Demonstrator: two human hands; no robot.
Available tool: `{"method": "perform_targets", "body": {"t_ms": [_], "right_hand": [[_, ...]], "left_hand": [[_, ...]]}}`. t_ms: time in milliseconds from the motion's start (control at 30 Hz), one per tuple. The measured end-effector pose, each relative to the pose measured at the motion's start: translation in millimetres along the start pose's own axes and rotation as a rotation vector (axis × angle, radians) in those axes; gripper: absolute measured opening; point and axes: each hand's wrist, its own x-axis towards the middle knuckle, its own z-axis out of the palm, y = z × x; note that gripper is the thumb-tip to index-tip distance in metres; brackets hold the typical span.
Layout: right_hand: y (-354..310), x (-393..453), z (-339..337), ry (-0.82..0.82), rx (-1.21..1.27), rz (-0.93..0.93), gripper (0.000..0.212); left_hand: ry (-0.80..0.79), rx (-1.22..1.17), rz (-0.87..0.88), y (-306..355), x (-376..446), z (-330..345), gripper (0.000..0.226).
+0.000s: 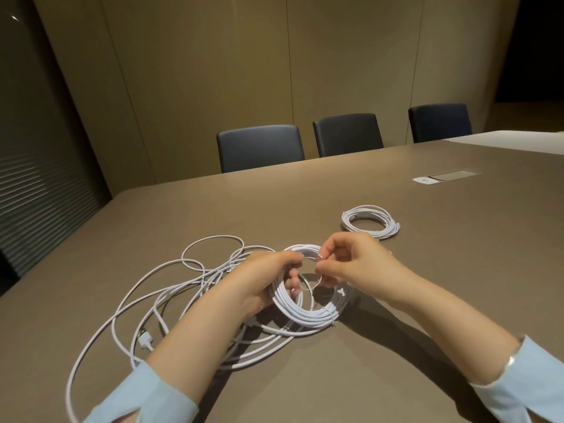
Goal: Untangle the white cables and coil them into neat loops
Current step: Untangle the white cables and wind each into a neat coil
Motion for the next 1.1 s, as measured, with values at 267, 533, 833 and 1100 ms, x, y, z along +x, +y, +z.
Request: {"method": "perform_targets", "body": {"t_ms": [267, 533, 833, 1100], "right_hand": [[9.7, 2.9, 6.1, 0.269, -0.447, -0.213, 0.017], [14.5, 4.5, 11.1, 0.338, -0.246, -0.411, 0.011], [18.7, 8.7, 8.4, 0.324, -0.253, -0.51, 0.005], [17.5, 12.0, -2.3, 0.273, -0.272, -0.619, 0.002]], "left_hand": [[0.107, 0.37, 0.155, 5.2, -4.9, 1.8, 0.023], [-0.07, 0.16, 0.093, 8.5, -14.8, 5.5, 0.03], [-0.037, 0.204, 0.36, 5.1, -10.5, 11.2, 0.033], [-0.053, 0.065, 0.409, 7.5, -20.3, 13.4, 0.03]]}}
